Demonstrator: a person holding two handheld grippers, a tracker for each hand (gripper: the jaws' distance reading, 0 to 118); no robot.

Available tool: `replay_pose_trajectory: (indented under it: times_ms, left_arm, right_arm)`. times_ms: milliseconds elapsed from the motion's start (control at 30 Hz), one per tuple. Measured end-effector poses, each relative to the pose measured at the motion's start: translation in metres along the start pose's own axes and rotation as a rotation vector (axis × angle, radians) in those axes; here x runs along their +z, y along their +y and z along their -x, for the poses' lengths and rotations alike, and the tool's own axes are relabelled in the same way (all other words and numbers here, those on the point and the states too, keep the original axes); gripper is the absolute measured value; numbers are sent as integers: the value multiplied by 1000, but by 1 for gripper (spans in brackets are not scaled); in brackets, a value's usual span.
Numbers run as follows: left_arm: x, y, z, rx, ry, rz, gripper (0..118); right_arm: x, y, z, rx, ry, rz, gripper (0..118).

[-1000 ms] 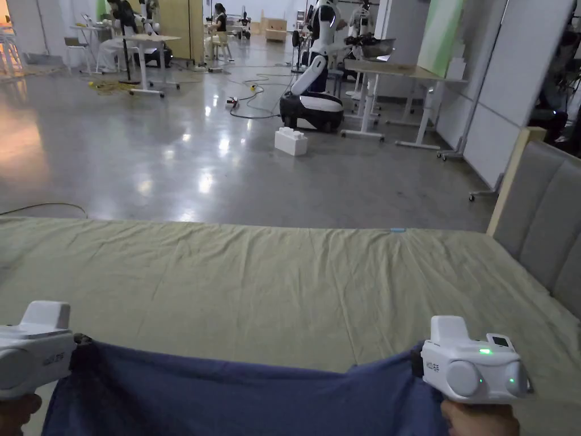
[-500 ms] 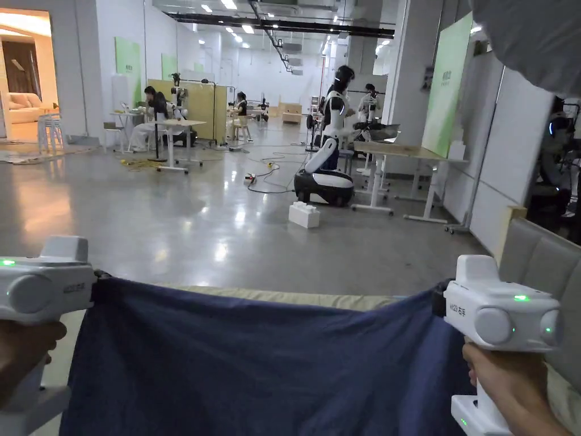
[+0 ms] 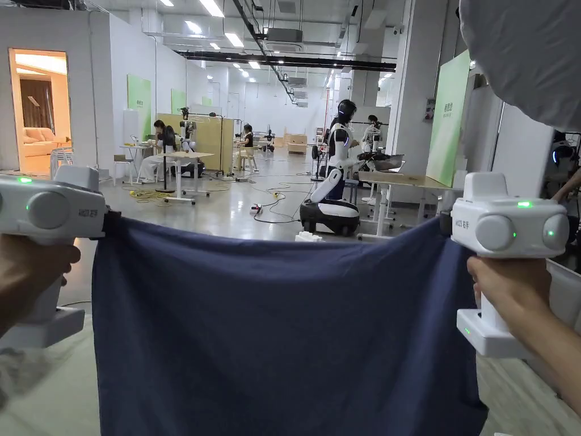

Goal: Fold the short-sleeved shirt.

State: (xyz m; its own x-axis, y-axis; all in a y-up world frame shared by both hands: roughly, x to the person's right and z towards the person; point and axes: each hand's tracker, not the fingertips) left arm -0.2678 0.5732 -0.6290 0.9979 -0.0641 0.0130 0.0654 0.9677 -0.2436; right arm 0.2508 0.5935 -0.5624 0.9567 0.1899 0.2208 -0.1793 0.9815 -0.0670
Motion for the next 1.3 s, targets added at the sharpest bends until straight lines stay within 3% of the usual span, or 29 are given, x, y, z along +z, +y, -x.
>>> replay_pose_trajectory:
  times_ms: [400, 700, 933, 1300]
  left_arm:
    - [-57, 49, -5, -15, 47, -72, 4]
    - [-64, 5, -2, -19, 38, -41, 4]
    - [-24, -59, 4, 8, 15, 6, 4]
    - [85, -167, 14, 5, -40, 26, 4]
  right_arm:
    - [-49, 30, 11, 19, -38, -85, 3]
    - [-43, -12, 20, 29, -21, -65, 3]
    - [-4, -63, 20, 53, 7, 7, 3]
    - [120, -156, 11, 37, 53, 107, 3]
